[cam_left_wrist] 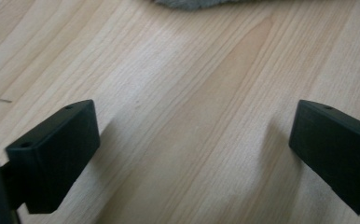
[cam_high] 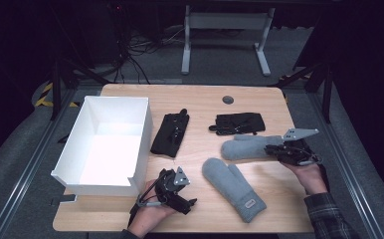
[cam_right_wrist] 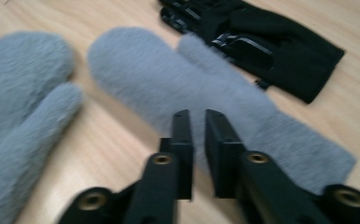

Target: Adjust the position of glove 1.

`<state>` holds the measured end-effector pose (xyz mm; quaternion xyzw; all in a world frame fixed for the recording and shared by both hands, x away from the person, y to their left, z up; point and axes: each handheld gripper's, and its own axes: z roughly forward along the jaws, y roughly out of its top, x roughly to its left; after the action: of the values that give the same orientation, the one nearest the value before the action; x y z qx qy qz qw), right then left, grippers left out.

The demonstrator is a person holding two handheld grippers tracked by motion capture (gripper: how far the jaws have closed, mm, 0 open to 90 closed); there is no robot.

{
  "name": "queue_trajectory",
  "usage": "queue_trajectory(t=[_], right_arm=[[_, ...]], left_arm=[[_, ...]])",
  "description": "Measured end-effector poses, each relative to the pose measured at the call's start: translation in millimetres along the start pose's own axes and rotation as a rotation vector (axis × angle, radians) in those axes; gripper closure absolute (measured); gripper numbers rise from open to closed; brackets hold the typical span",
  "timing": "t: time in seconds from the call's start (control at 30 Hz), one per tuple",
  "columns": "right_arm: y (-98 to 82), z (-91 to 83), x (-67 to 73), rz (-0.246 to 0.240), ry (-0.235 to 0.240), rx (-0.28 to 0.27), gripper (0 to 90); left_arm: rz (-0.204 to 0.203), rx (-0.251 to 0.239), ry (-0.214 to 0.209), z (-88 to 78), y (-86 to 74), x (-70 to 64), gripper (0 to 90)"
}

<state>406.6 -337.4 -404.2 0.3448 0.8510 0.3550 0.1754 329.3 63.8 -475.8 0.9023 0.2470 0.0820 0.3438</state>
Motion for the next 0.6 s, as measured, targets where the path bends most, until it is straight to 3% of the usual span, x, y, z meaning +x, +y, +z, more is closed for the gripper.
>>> queue_trajectory(t=[0.07,0.23,0.4,0.6], right_arm=[[3.3,3.4,-8.6,0.006,-0.015,-0.002,90.0],[1.0,17.2,-30.0,0.031,-0.063,0.023,90.0],[-4.9,26.5,-41.5,0.048,-0.114,0.056,90.0],[-8.7,30.0,-40.3,0.043,-0.090,0.096,90.0]], left_arm=[[0.007,-0.030,-0.004,0.9,-2.9,-0.5,0.0],[0.009,-0.032,-0.007,0.7,-3.3,-0.2,0.0],[0.009,-0.033,-0.007,0.7,-3.3,-0.2,0.0],[0.009,-0.033,-0.007,0.7,-3.3,-0.1,0.0]])
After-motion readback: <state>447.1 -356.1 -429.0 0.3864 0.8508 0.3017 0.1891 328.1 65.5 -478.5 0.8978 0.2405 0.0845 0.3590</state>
